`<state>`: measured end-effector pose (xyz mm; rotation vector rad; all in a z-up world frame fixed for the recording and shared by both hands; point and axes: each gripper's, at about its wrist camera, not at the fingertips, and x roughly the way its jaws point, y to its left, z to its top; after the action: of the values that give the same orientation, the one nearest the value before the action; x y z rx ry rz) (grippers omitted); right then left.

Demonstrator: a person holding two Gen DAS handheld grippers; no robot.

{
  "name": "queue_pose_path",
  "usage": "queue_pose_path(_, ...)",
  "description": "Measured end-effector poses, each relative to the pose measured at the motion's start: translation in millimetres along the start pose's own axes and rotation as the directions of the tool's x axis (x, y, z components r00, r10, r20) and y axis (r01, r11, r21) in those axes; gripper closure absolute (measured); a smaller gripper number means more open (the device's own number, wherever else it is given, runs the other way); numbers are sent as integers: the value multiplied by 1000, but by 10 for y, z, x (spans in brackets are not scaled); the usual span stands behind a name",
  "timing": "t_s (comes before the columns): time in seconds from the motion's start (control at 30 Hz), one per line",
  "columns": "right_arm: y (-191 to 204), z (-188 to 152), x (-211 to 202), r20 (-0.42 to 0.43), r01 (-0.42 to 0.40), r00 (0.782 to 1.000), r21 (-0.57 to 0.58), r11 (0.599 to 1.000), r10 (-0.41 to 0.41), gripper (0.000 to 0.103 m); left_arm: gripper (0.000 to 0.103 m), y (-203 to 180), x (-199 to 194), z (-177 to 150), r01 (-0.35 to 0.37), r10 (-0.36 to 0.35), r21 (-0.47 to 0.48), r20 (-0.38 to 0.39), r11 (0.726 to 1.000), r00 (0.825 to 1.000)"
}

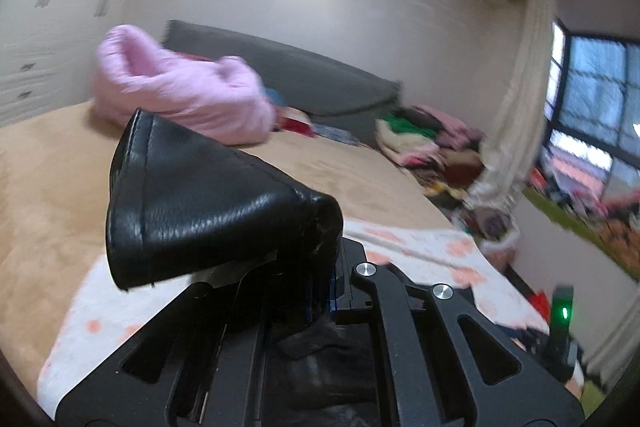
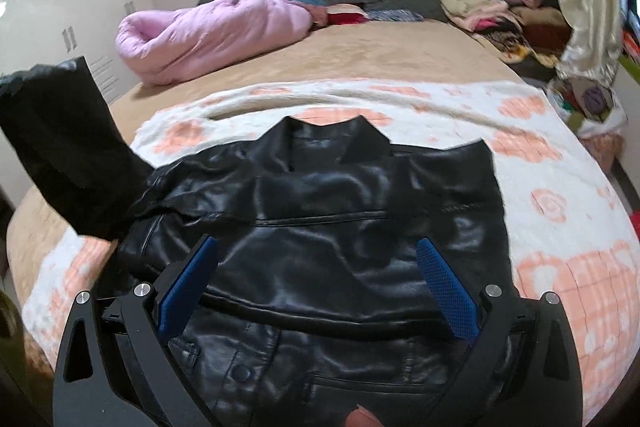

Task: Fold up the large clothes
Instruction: 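Fold the held sleeve across the jacket body and open the left tool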

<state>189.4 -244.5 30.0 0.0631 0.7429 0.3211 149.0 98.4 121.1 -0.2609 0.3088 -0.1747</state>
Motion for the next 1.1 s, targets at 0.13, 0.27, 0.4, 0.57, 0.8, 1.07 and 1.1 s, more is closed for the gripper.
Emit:
queue_pose_path(0.13,-187,62,-121,31,-2,1000,67,998,0,5,103,-407,277,-244,114,-105,109,-91,987,990)
queue_pose_path(0.27,-354,84,-220,57,25,998,109,994,-31,5,103,-674,500,-591,188,-151,204,-187,961,971)
queue_pose_path(0.4,-525,100,-282,68,48,996,162,986,-59,5,102,-820,709,-932,270,-189,248,-305,930,933)
queue_pose_path(0.57,-698,114,-363,86,63,993,217,974,-83,4,98,-966,935,-1300,323,-183,294,-419,900,890)
queue_pose_path(0.8,-848,89,-364,81,69,992,267,961,-94,4,85,-1029,1126,-1696,357,-140,321,-541,877,830)
queue_pose_path(1.07,-899,-16,-93,-18,-14,1000,326,945,21,5,33,-1085,1201,-1988,386,-77,370,-630,845,772)
queue_pose_path(1.1,-897,-41,-41,-37,-43,998,343,939,59,5,13,-1084,1174,-1974,407,-100,346,-645,845,757)
